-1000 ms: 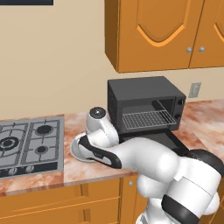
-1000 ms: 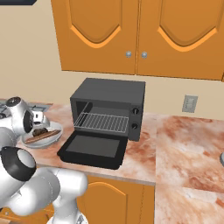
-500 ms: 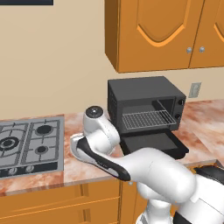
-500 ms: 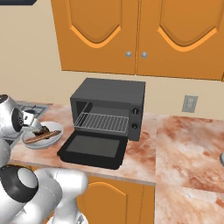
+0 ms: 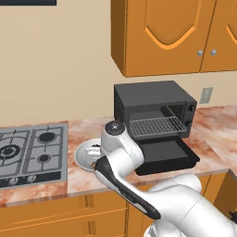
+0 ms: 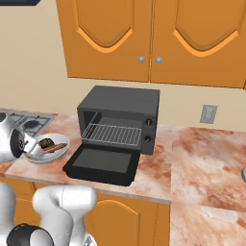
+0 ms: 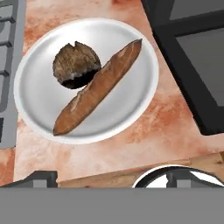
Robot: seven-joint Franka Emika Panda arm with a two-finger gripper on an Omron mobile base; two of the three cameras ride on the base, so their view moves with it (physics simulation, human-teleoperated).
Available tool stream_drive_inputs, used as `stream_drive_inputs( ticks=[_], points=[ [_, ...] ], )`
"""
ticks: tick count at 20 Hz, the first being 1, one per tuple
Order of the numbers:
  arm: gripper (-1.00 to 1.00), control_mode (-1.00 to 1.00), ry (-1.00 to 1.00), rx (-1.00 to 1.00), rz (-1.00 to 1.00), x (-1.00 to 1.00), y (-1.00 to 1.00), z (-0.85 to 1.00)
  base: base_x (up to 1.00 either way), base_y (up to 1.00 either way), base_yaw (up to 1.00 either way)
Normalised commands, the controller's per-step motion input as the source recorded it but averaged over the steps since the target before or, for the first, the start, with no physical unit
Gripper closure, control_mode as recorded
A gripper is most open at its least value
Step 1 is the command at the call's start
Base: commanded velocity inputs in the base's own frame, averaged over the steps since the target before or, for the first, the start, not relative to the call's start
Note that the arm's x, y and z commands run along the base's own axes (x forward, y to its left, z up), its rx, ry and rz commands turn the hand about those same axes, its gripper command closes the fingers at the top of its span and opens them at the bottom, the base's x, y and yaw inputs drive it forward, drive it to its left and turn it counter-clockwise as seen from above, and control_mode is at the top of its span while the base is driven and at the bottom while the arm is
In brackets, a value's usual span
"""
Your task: Pick up the heated bread from the toaster oven and place it in the bowl. Then move the bread bowl to the dining counter.
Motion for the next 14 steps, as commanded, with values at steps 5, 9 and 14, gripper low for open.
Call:
stream_drive_inputs(
  ticks=[5, 9, 14],
  points=[
    [-1.00, -1.00, 0.00, 0.19, -0.22, 0.03, -0.26, -0.24, 0.00, 0.00, 0.00],
    [-1.00, -1.00, -0.01, 0.04, -0.06, 0.32, 0.00, -0.17, 0.00, 0.00, 0.00],
    [-1.00, -1.00, 0.00, 0.00, 0.00, 0.32, 0.00, -0.27, 0.00, 0.00, 0.00]
  ],
)
